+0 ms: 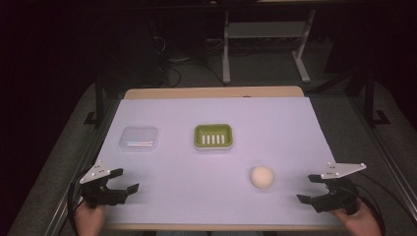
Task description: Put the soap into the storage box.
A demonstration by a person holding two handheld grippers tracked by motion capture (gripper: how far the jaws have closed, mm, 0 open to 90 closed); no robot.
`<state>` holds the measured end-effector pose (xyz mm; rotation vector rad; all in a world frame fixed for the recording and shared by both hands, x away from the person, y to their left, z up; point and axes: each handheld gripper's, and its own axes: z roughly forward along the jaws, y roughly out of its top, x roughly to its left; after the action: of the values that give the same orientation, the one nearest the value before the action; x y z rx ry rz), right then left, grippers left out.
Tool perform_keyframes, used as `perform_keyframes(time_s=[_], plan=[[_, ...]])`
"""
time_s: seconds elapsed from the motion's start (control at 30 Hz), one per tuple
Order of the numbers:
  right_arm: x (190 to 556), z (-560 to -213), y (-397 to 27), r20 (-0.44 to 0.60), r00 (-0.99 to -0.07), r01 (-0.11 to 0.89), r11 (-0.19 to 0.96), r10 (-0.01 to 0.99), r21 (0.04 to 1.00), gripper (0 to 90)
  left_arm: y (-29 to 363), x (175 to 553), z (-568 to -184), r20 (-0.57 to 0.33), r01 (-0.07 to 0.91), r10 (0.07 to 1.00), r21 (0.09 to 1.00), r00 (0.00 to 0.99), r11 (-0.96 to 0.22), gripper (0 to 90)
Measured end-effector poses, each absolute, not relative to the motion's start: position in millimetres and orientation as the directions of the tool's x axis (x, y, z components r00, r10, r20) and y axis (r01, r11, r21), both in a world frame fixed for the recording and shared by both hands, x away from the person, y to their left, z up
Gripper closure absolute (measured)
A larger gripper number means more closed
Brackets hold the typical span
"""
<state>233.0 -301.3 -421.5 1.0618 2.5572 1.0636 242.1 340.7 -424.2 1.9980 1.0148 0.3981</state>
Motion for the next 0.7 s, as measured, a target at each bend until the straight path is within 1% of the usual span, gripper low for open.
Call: perform_keyframes(time_s=[0.17,0.4,0.47,0.6,0.7], plan=[[236,-418,-292,0.096,-0.751,0.534,0.515,0.654,0.671,16.5,339,244,-428,-0.094,0.513,0.766,0.793,0.636,-0.328,13.0],[246,-411,-277,0.069,-0.774,0.517,0.564,0.63,0.644,15.7,339,241,-425,-0.074,0.492,0.764,0.803,0.641,-0.335,13.0],[249,-410,-272,0.073,-0.767,0.53,0.565,0.638,0.632,14.9,339,241,-424,-0.058,0.481,0.762,0.806,0.645,-0.345,13.0],[255,-411,-263,0.064,-0.784,0.522,0.599,0.618,0.607,14.8,340,240,-424,-0.068,0.481,0.77,0.814,0.635,-0.325,13.0],[259,-410,-258,0.067,-0.79,0.518,0.604,0.61,0.606,14.8,342,240,-424,-0.058,0.474,0.764,0.814,0.642,-0.336,13.0]])
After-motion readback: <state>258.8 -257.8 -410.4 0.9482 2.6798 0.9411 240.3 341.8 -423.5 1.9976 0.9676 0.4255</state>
